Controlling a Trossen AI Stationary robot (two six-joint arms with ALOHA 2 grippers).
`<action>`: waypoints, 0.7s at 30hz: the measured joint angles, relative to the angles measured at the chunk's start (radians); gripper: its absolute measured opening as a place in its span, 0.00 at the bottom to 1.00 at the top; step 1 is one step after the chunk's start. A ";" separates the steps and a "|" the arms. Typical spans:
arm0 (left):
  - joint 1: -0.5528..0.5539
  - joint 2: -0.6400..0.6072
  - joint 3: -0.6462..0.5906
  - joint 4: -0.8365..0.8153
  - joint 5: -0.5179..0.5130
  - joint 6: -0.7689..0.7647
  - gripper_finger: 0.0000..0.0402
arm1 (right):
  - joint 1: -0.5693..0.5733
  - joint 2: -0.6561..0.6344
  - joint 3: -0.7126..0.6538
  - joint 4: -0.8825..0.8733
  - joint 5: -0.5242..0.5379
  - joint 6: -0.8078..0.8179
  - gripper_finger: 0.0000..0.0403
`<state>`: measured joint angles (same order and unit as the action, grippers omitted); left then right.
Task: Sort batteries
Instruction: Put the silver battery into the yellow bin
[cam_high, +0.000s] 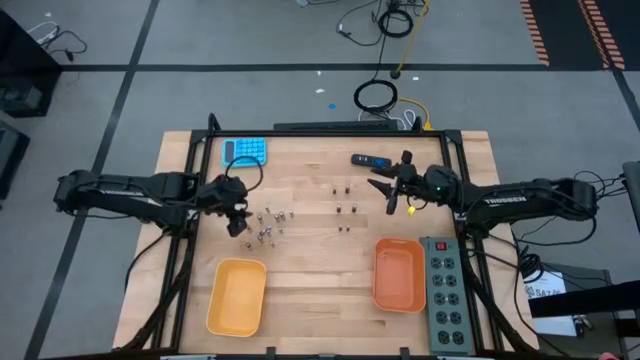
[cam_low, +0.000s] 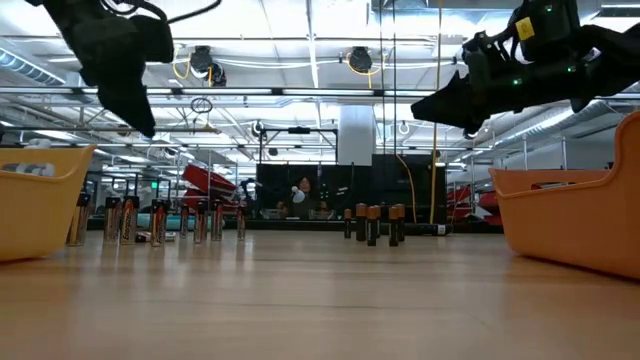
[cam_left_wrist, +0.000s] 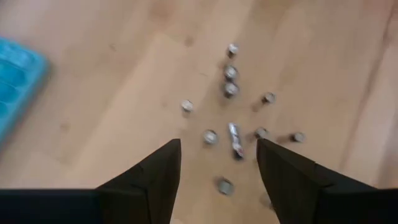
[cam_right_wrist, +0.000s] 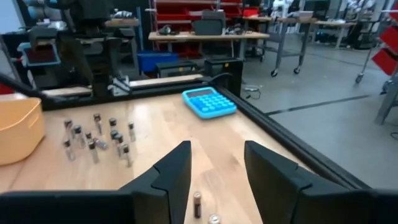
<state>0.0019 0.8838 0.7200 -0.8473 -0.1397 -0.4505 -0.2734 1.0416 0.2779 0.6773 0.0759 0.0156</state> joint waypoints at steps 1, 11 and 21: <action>-0.005 0.010 0.000 -0.011 0.004 -0.021 0.55 | 0.007 0.005 0.000 0.001 0.003 0.004 0.36; -0.073 0.149 0.000 -0.053 0.008 -0.145 0.55 | 0.033 0.028 0.001 -0.016 0.054 -0.016 0.36; -0.166 0.258 0.000 -0.014 0.087 -0.298 0.55 | 0.033 0.029 -0.024 -0.038 0.065 -0.028 0.36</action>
<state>-0.1640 1.1420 0.7200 -0.8616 -0.0528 -0.7489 -0.2401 1.0706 0.2538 0.6392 0.1405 -0.0120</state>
